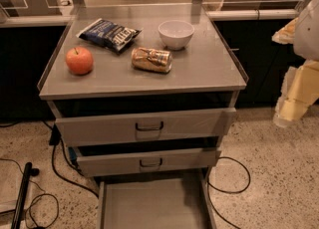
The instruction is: Place orange can into bottom drawer
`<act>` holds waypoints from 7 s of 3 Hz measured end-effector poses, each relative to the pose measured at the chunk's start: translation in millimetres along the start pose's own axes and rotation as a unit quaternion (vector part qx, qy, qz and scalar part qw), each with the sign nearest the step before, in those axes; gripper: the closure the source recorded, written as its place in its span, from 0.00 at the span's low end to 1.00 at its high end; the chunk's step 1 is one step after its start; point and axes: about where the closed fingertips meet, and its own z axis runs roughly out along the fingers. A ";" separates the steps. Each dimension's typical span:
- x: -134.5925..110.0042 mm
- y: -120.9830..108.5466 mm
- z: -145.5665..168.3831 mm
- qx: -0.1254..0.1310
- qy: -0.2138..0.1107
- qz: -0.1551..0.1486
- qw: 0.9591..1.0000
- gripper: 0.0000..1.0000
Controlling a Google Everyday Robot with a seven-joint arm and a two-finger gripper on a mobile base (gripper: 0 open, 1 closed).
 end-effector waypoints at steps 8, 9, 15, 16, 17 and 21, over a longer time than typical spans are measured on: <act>-129.0 -58.4 59.6 0.039 -0.191 -0.017 0.981 0.00; -152.4 -69.8 78.3 0.027 -0.215 -0.032 0.976 0.00; -246.5 -128.4 221.3 -0.014 -0.213 -0.027 0.977 0.00; -249.7 -132.7 233.4 -0.032 -0.211 -0.022 0.977 0.00; -249.8 -132.9 233.9 -0.032 -0.211 -0.021 0.977 0.18; -249.9 -132.8 234.0 -0.032 -0.211 -0.021 0.977 1.00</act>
Offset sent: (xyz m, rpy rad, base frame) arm 0.0076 0.0168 0.0034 0.0035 -0.0431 0.1009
